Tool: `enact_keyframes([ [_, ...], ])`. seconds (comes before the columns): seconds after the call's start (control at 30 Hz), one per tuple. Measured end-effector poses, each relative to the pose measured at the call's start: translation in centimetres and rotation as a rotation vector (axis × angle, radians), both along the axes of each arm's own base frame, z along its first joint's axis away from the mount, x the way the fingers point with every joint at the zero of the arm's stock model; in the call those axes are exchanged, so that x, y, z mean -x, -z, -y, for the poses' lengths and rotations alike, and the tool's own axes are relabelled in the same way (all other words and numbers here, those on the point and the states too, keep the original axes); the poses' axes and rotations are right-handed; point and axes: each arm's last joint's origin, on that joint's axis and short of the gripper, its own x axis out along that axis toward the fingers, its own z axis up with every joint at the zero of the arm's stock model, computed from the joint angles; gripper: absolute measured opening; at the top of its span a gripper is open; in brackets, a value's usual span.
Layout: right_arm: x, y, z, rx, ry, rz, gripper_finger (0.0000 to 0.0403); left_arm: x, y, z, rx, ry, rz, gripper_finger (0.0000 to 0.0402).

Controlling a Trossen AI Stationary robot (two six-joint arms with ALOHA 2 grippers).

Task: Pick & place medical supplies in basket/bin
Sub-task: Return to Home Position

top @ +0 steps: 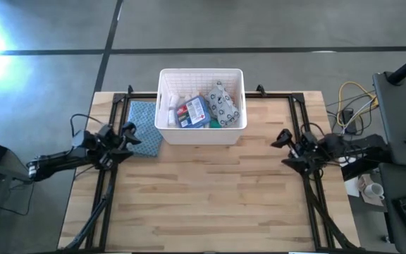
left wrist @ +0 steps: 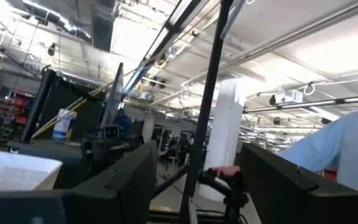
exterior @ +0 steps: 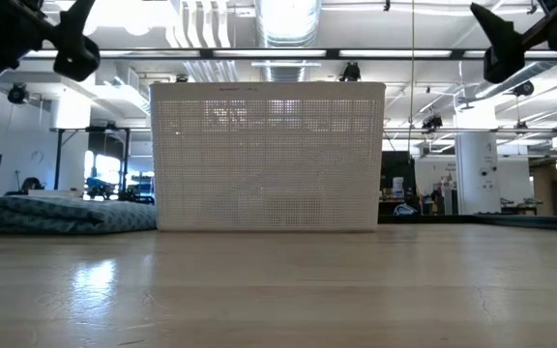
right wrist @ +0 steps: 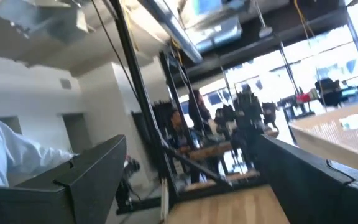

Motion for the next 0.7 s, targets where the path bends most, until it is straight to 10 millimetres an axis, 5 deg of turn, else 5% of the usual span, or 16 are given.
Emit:
enact_keyframes([
  [0.33, 0.7, -0.3, 0.4, -0.009, 0.031, 0.052, 0.0350, 0.5, -0.3, 0.1, -0.012, 0.000, 0.046, 0.0212],
  [0.7, -0.3, 2.6, 0.5, 0.037, 0.058, -0.261, 0.0350, 0.1, 0.6, 0.0, 0.014, 0.000, -0.055, 0.0212],
])
